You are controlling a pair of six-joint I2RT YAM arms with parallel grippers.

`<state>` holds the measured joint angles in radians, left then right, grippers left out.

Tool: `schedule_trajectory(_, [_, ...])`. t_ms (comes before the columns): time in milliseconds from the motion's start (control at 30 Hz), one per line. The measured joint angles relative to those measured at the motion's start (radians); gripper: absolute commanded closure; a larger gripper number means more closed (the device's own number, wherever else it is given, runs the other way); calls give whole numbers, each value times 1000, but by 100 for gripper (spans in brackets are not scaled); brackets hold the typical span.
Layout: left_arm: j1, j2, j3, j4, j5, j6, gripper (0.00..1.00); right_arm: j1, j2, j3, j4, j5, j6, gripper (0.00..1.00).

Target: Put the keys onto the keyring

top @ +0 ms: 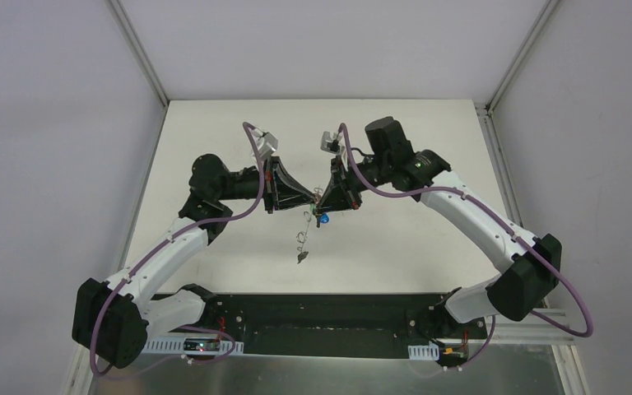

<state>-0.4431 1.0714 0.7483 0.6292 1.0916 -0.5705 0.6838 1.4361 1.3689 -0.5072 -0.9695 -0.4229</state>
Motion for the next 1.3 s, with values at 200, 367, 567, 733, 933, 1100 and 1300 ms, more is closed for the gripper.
schedule_trajectory(200, [0, 4, -20, 45, 1, -16, 100, 0, 16, 0, 5, -18, 23, 100])
schedule_trajectory(367, [0, 4, -36, 75, 5, -18, 100, 0, 28, 0, 3, -29, 34, 100])
schedule_trajectory(567, [0, 4, -44, 92, 12, -18, 100, 2, 44, 0, 2, -42, 46, 98])
schedule_trajectory(733, [0, 4, -50, 93, 21, -17, 100, 2, 48, 0, -2, -41, 48, 89])
schedule_trajectory(933, [0, 3, -51, 92, 25, -15, 100, 1, 48, 0, -7, -39, 42, 82])
schedule_trajectory(1100, [-1, 3, -51, 92, 26, -13, 100, -12, 37, 0, -9, -38, 26, 76])
schedule_trajectory(1300, [-2, 4, -51, 91, 27, -14, 100, -31, -6, 0, -9, -38, 9, 70])
